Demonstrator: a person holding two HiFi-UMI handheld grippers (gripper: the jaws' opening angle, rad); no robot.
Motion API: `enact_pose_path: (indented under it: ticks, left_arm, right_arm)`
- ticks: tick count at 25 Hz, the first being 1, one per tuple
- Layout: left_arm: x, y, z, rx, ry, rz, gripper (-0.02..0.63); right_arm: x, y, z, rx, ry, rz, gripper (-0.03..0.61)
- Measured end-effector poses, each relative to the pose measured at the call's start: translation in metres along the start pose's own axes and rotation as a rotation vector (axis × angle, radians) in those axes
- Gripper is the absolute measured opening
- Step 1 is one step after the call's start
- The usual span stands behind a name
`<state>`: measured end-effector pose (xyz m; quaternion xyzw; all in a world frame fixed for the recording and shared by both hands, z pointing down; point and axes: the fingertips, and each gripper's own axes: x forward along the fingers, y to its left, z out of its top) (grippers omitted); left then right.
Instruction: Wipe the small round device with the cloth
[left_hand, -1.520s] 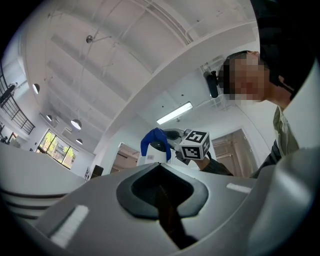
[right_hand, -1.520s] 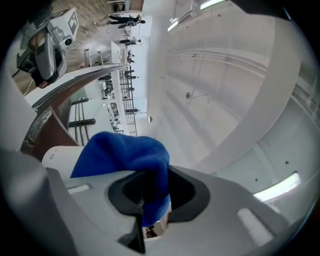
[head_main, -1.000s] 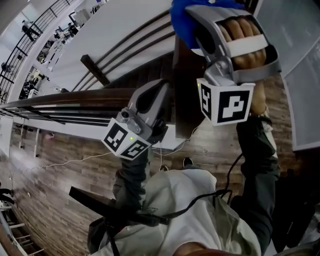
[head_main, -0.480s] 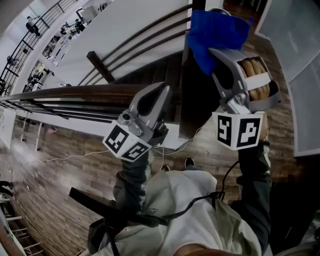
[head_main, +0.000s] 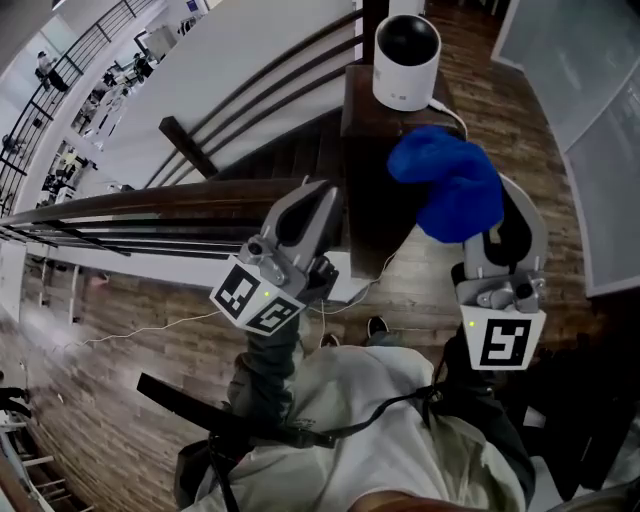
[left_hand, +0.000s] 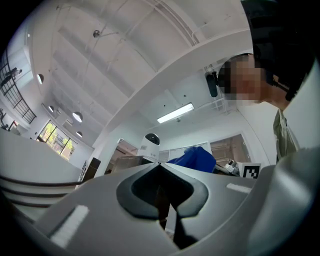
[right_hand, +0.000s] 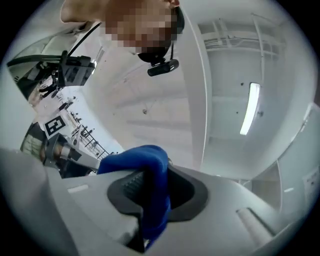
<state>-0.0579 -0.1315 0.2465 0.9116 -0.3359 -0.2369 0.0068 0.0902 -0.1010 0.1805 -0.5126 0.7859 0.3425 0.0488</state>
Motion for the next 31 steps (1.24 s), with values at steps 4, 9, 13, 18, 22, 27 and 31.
enact_pose_path:
  ticks: [4,9,13,18,22,27,31]
  left_arm:
    - [0.007,-0.002,-0.009,-0.024,0.004,-0.009,-0.009]
    - [0.011,-0.012,-0.011,-0.031,0.009,-0.035,-0.009]
    - [0.007,-0.011,-0.005,-0.016,0.007,-0.023,-0.009]
    - [0.0,-0.009,-0.006,-0.009,0.017,0.001,-0.009]
    - [-0.003,-0.006,-0.006,-0.005,0.02,0.008,-0.009]
    - [-0.004,-0.007,-0.005,-0.011,0.019,0.009,-0.009]
    - [-0.001,-0.009,-0.008,-0.016,0.022,-0.006,-0.009]
  right_arm:
    - [-0.012,0.001,-0.007,0.034,0.023,-0.028,0.071]
    - [-0.021,0.003,-0.014,0.063,0.053,-0.037,0.071]
    - [-0.02,0.005,-0.017,0.098,0.055,-0.037,0.071]
    - [-0.019,0.011,-0.021,0.119,0.051,-0.024,0.071]
    - [-0.019,0.015,-0.024,0.131,0.053,-0.023,0.071]
    - [-0.023,0.015,-0.023,0.125,0.057,-0.035,0.071]
    - [-0.029,0.014,-0.027,0.123,0.076,-0.038,0.071]
